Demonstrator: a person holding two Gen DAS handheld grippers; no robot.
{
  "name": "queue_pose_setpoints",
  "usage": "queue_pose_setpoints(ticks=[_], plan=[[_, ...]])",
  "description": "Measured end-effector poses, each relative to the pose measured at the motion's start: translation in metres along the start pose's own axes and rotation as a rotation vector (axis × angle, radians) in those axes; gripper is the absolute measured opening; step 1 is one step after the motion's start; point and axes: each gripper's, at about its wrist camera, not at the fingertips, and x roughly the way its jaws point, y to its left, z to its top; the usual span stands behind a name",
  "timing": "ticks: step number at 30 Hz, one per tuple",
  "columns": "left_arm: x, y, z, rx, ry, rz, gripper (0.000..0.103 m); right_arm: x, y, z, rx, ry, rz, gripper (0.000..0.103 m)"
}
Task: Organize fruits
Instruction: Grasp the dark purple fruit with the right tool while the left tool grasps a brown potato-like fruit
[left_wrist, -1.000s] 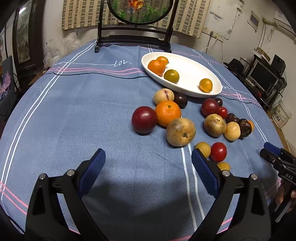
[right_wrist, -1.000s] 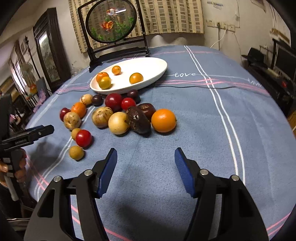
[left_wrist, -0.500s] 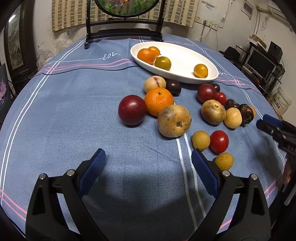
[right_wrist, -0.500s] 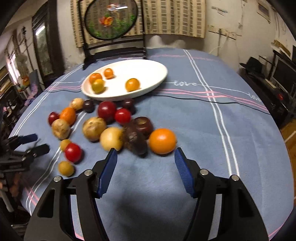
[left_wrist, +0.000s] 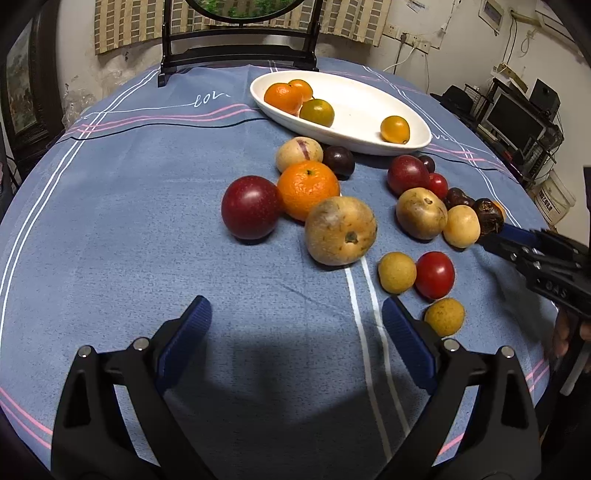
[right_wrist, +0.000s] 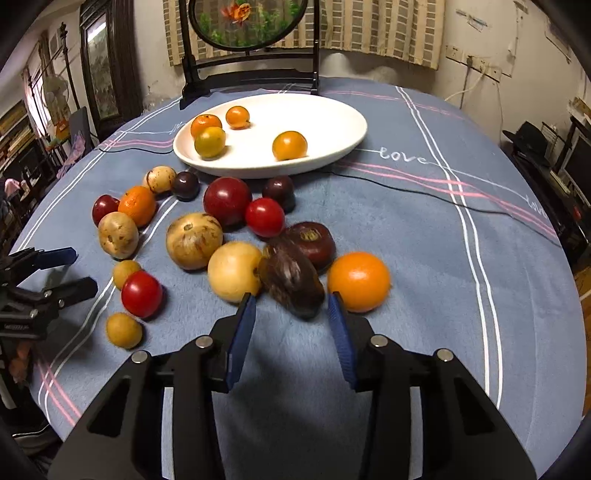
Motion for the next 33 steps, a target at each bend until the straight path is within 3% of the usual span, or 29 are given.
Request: queue_pose_setpoints(ticks=[2, 4, 11, 18, 23, 27, 33], plan=[[0.001, -0.001, 0.0, 0.0, 0.001, 0.004, 0.095, 0.003, 0.001, 0.008, -0.011, -0.009, -0.007, 0.037], [0.001, -0.001, 0.0, 0.003, 0.001, 0.007, 0.095, 0.006, 0.001, 0.014, -0.018, -0.007, -0.007, 0.027], [0.0, -0.006, 0.005, 0.019, -0.016, 0.014, 0.095, 0.001, -0.006, 0.01, 0.031, -0.016, 0.043, 0.025], [0.013, -0.013, 0.019, -0.022, 0.029, -0.026, 0.094, -0.026, -0.022, -0.016, 0.1, -0.057, 0.091, 0.025], [0.017, -0.013, 0.035, -0.106, 0.05, -0.08, 0.079, -0.036, -0.025, -0.025, 0.111, -0.072, 0.118, 0.025], [0.027, -0.011, 0.046, -0.166, 0.079, -0.114, 0.076, -0.04, -0.024, -0.027, 0.104, -0.086, 0.143, 0.025], [0.036, -0.012, 0.055, -0.206, 0.077, -0.153, 0.055, -0.044, -0.021, -0.027, 0.098, -0.095, 0.169, 0.025]])
